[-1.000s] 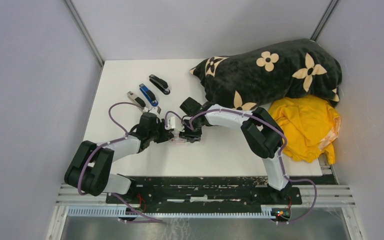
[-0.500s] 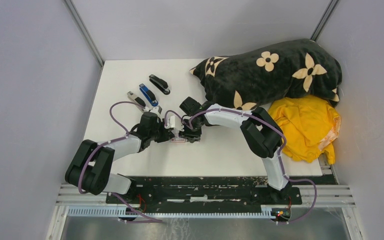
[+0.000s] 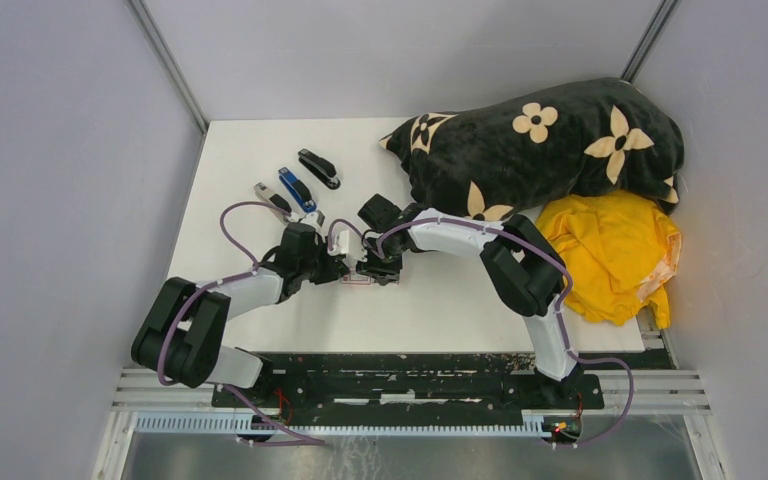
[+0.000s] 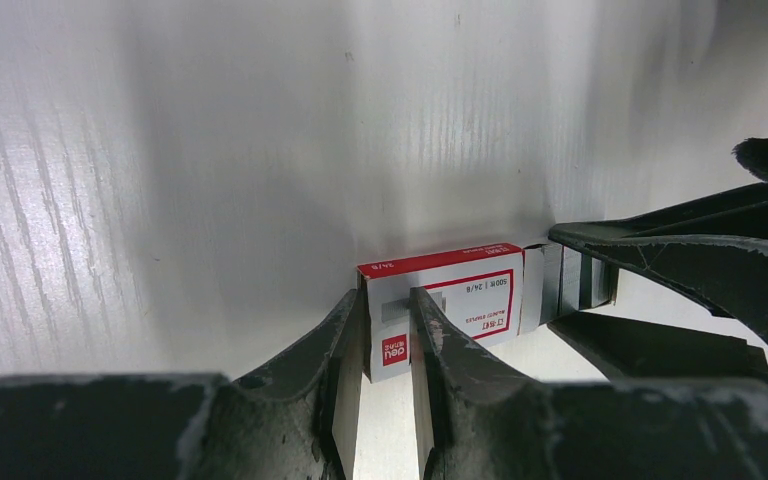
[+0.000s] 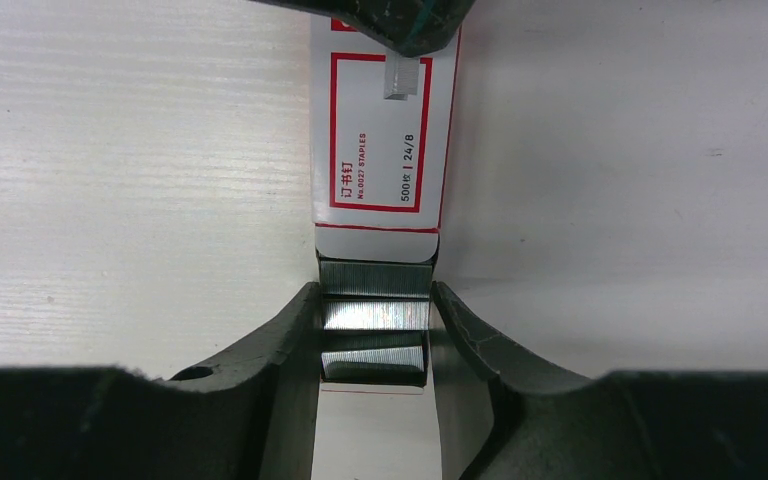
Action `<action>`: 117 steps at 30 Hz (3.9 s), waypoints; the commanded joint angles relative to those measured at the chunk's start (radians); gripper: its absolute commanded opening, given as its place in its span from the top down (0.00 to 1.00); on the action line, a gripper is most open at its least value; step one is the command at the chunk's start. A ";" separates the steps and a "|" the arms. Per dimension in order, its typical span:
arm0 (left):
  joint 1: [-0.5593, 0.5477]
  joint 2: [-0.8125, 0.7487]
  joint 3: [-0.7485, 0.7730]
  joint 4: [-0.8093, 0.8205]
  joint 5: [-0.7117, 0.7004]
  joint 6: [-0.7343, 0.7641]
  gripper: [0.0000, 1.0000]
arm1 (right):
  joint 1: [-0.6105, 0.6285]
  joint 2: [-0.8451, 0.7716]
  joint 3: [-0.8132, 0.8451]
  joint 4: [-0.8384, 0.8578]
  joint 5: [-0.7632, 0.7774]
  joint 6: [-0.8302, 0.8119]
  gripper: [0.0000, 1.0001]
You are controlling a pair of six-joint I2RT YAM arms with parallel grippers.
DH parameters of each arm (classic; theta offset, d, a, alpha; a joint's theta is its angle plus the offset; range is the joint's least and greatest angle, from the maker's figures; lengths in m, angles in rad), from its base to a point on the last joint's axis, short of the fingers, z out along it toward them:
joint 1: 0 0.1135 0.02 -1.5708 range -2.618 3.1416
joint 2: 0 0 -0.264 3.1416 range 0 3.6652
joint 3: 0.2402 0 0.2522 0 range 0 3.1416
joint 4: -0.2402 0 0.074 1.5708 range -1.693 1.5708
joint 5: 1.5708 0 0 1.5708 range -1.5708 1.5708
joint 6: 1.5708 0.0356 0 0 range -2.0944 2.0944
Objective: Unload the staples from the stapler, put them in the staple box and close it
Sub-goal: Move the staple box to the center of the board.
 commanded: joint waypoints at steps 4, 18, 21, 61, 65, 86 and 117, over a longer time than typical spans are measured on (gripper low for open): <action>-0.014 0.044 -0.016 -0.105 0.007 0.054 0.69 | -0.001 0.016 0.017 0.063 0.003 0.021 0.61; -0.024 0.050 -0.018 -0.080 0.048 0.046 0.69 | 0.018 0.030 0.034 0.052 -0.029 0.031 0.61; -0.025 0.046 -0.021 -0.076 0.048 0.044 0.69 | 0.018 0.030 0.035 0.049 -0.028 0.028 0.61; -0.019 -0.384 -0.314 0.278 -0.089 -0.133 0.41 | -0.230 -0.200 -0.259 0.215 -0.151 0.873 0.65; -0.017 -0.316 -0.288 0.272 -0.082 -0.123 0.45 | -0.241 -0.157 -0.252 0.227 -0.176 0.899 0.65; -0.013 -0.146 -0.200 0.233 -0.017 -0.090 0.58 | -0.249 -0.047 -0.206 0.240 -0.257 0.978 0.79; -0.044 0.015 -0.115 0.237 0.092 -0.074 0.71 | -0.247 -0.007 -0.158 0.232 -0.290 0.989 0.85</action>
